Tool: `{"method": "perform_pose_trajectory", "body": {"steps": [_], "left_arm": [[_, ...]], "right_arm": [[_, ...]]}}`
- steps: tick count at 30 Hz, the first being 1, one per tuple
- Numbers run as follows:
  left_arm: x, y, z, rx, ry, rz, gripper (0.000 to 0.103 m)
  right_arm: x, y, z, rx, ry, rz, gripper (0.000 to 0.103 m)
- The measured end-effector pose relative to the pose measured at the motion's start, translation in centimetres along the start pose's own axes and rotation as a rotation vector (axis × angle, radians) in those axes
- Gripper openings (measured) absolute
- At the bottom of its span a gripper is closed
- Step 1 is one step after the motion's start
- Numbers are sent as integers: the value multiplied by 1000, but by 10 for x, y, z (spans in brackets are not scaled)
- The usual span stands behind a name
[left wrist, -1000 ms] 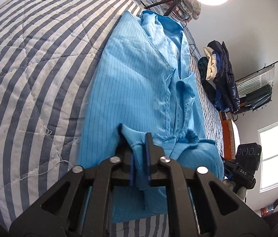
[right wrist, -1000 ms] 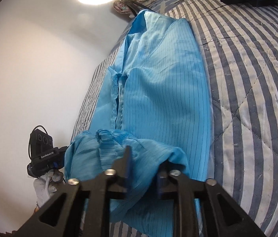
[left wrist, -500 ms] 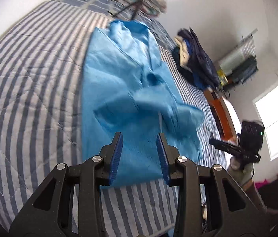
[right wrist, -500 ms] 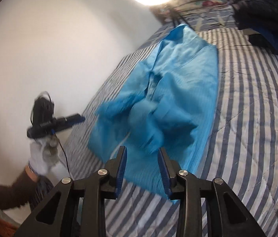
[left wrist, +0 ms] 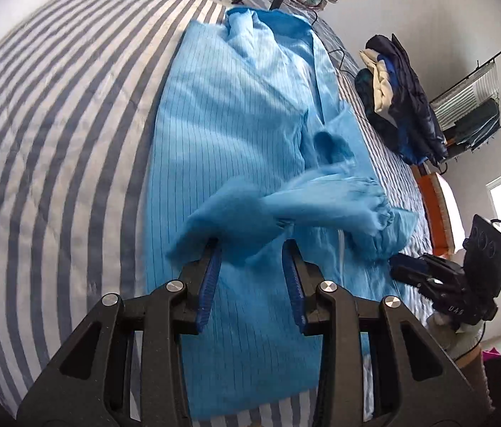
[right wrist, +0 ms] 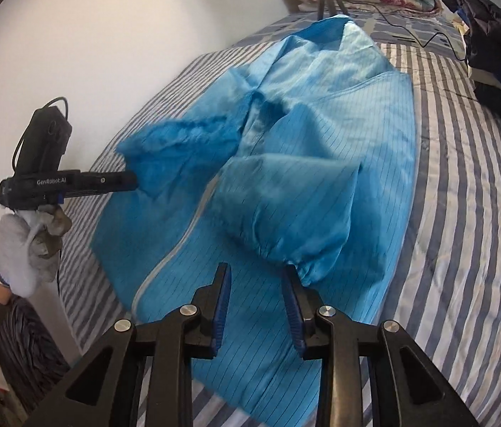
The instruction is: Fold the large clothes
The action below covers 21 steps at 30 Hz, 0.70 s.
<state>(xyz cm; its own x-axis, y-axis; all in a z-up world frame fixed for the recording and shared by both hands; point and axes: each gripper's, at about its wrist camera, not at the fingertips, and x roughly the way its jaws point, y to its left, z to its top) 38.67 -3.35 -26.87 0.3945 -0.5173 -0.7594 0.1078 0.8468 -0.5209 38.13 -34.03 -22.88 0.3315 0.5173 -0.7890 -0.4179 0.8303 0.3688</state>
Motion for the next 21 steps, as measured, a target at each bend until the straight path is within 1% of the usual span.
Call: {"method": "perform_pose_trajectory", "body": {"steps": [2,4,6,8,9,10,11,13,14,15,16,17,18,21], "left_arm": [[4,1,12,5,-17,20,34],[8,4,25,-18,-34,25,34],[8,7,32,-41,-54,28,34],[3,4,38,-49,-79,23,34],[-1,2,40,-52,-90,8,34],[-5,-2,40,-49,-97,-12,34],[-10,-5,40,-39,-105,-22,34],[-18,-12,37,-5,-113,-14,34],[-22,-13,34,12,-110,-17,34],[-24,-14,30,25,-102,-17,34],[-25,-15,27,36,-95,-11,34],[-25,-15,24,40,-86,-5,34],[-25,-14,22,40,-77,-3,34],[-25,-9,15,24,-64,12,34]], "right_arm": [[-4,-10,17,52,-59,-8,32],[-8,-16,31,90,-108,-7,32],[-13,-17,44,99,-161,-39,32],[-15,-18,53,113,-186,-102,35],[-14,-18,55,122,-184,-117,40],[-15,-17,56,122,-171,-112,40],[-18,-14,55,93,-147,-90,39],[-26,-4,50,11,-114,-77,39],[-31,1,43,-27,-74,-22,37],[-35,4,35,-49,-48,37,32],[-37,7,28,-64,-34,68,32],[-36,10,20,-86,-7,80,32],[-32,13,14,-103,21,77,32],[-7,20,1,-158,136,15,29]]}}
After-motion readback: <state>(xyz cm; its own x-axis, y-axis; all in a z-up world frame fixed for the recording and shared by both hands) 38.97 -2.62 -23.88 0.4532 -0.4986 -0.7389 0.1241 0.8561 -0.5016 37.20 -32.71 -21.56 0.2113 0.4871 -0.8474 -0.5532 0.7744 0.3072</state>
